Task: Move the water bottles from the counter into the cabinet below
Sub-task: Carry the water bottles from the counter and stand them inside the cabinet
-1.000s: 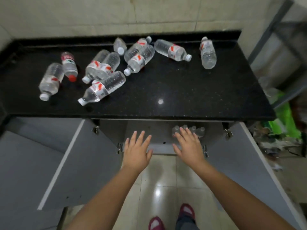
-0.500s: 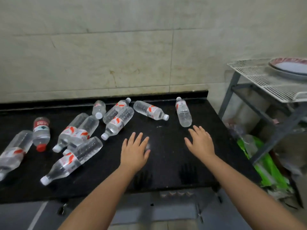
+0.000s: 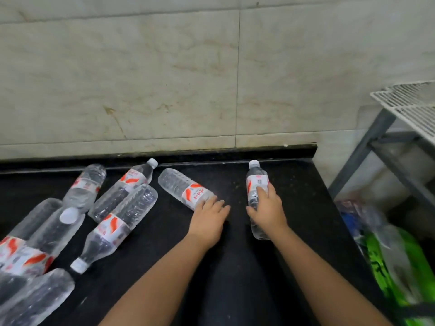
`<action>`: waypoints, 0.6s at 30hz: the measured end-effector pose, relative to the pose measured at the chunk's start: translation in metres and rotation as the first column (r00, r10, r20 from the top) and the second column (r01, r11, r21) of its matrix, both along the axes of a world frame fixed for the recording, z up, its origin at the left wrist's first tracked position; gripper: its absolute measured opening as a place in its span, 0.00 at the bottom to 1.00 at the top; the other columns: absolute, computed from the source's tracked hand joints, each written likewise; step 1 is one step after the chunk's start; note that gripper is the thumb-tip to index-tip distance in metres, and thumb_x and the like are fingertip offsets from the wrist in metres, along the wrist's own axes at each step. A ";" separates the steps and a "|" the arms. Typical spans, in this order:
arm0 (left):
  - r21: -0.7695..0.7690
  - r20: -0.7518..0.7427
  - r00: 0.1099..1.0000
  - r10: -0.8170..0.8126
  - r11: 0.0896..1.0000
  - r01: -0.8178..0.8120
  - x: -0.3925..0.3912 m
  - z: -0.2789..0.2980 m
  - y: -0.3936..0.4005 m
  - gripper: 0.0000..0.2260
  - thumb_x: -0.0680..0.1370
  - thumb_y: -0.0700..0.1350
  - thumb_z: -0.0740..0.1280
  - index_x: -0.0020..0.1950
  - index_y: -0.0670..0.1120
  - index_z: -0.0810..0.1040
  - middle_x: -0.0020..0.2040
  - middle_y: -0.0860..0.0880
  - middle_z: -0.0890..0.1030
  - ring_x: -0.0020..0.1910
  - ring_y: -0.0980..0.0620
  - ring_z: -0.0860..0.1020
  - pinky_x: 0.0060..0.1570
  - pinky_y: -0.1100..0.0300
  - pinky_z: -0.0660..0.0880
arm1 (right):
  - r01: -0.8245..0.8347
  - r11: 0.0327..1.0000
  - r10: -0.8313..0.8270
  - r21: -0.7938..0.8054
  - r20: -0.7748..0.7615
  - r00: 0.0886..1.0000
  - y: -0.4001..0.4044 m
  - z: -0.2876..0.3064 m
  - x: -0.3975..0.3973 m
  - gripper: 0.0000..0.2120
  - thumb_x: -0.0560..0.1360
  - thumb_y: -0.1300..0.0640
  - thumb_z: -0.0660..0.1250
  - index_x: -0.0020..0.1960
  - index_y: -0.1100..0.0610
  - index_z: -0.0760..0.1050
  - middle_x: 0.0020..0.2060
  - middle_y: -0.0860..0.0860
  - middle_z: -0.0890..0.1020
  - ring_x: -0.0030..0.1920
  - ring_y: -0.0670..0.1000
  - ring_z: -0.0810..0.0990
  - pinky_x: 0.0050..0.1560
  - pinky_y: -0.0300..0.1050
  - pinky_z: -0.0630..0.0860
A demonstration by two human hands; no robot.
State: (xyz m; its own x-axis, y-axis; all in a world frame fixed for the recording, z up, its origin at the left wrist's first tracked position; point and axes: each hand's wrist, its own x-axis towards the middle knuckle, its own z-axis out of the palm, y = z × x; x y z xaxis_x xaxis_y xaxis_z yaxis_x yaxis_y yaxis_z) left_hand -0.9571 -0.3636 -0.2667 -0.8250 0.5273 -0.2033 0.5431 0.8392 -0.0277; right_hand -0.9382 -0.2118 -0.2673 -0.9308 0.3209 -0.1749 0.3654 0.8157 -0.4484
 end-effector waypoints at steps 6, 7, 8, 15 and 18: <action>-0.092 -0.031 0.999 -0.031 0.995 0.028 -0.002 -0.010 0.010 0.21 0.80 0.40 0.57 0.73 0.43 0.60 0.74 0.45 0.64 0.76 0.47 0.57 0.74 0.44 0.49 | -0.106 0.994 0.107 -0.017 0.027 0.994 0.013 0.002 0.046 0.29 0.76 0.53 0.65 0.74 0.56 0.59 0.77 0.53 0.52 0.73 0.57 0.60 0.71 0.45 0.63; -0.078 -0.084 0.995 -0.057 0.996 0.050 0.000 -0.010 0.009 0.20 0.77 0.41 0.62 0.69 0.42 0.67 0.69 0.44 0.70 0.72 0.47 0.65 0.72 0.44 0.57 | -0.127 0.992 0.127 -0.002 0.049 0.991 0.013 0.006 0.059 0.29 0.76 0.53 0.65 0.74 0.56 0.59 0.77 0.53 0.51 0.73 0.56 0.59 0.71 0.45 0.63; -0.041 -0.176 0.980 -0.095 0.995 0.090 0.001 -0.010 0.007 0.18 0.71 0.43 0.71 0.59 0.42 0.76 0.59 0.44 0.79 0.63 0.47 0.75 0.65 0.46 0.69 | -0.145 0.989 0.143 0.015 0.085 0.986 0.012 0.010 0.073 0.29 0.76 0.52 0.64 0.74 0.56 0.58 0.77 0.53 0.51 0.73 0.55 0.59 0.70 0.45 0.64; -0.185 -0.277 0.906 -0.321 0.943 0.278 0.017 -0.013 -0.024 0.18 0.42 0.46 0.81 0.26 0.47 0.80 0.25 0.51 0.80 0.27 0.51 0.80 0.30 0.65 0.77 | -0.165 0.959 0.101 0.228 0.269 0.958 0.014 0.040 0.097 0.22 0.76 0.44 0.61 0.63 0.58 0.69 0.61 0.57 0.72 0.60 0.57 0.73 0.58 0.50 0.73; -0.277 -0.231 0.880 -0.416 0.895 0.351 0.034 -0.005 -0.036 0.16 0.44 0.47 0.81 0.26 0.49 0.80 0.26 0.52 0.80 0.28 0.52 0.81 0.30 0.65 0.77 | -0.182 0.970 0.131 0.162 0.286 0.949 0.019 0.042 0.050 0.24 0.76 0.48 0.62 0.69 0.56 0.65 0.66 0.58 0.70 0.66 0.60 0.69 0.64 0.52 0.70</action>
State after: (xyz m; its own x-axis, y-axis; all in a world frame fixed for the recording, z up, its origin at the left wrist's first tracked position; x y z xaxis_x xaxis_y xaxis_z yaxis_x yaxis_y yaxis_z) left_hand -0.9233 -0.3994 -0.2715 -0.6063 0.7819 -0.1453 0.7630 0.5204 -0.3834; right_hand -0.8880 -0.1933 -0.2252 -0.8973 0.2257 -0.3793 0.3132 0.9311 -0.1870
